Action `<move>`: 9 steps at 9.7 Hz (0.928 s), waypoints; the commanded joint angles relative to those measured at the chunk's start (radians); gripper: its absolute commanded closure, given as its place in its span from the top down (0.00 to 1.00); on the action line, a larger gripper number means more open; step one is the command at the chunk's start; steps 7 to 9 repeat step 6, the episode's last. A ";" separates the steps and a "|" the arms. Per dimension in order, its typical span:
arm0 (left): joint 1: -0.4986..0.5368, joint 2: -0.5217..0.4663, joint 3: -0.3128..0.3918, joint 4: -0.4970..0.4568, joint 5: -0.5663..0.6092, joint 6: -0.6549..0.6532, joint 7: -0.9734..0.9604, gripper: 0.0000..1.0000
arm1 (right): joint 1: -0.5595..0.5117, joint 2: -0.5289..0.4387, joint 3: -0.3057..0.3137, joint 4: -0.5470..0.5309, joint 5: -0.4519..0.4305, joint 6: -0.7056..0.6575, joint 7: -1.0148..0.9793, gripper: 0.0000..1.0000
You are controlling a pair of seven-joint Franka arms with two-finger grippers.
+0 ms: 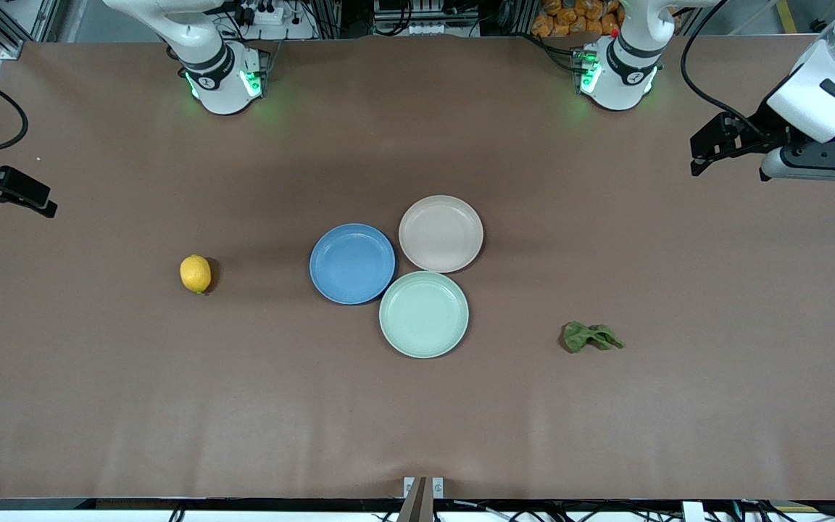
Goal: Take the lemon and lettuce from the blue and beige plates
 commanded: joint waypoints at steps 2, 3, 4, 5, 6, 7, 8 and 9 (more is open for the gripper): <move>0.006 0.006 -0.002 0.017 -0.012 -0.018 0.023 1.00 | -0.016 0.010 0.009 0.018 0.017 -0.010 0.011 1.00; 0.006 0.006 -0.002 0.017 -0.012 -0.018 0.023 1.00 | -0.015 0.010 0.009 0.018 0.018 -0.010 0.011 1.00; 0.004 0.006 -0.002 0.017 -0.012 -0.018 0.021 1.00 | -0.013 0.010 0.009 0.018 0.020 -0.010 0.011 1.00; 0.004 0.006 -0.003 0.017 -0.012 -0.018 0.021 1.00 | -0.018 0.010 0.009 0.018 0.023 -0.010 0.011 1.00; 0.004 0.006 -0.003 0.017 -0.012 -0.018 0.021 1.00 | -0.018 0.010 0.009 0.018 0.024 -0.010 0.011 1.00; 0.004 0.006 -0.003 0.017 -0.012 -0.018 0.021 1.00 | -0.018 0.010 0.009 0.018 0.024 -0.010 0.011 1.00; 0.004 0.006 -0.003 0.017 -0.012 -0.018 0.021 1.00 | -0.018 0.010 0.009 0.018 0.024 -0.010 0.011 1.00; 0.004 0.006 -0.003 0.017 -0.012 -0.018 0.021 1.00 | -0.018 0.010 0.009 0.018 0.024 -0.010 0.011 1.00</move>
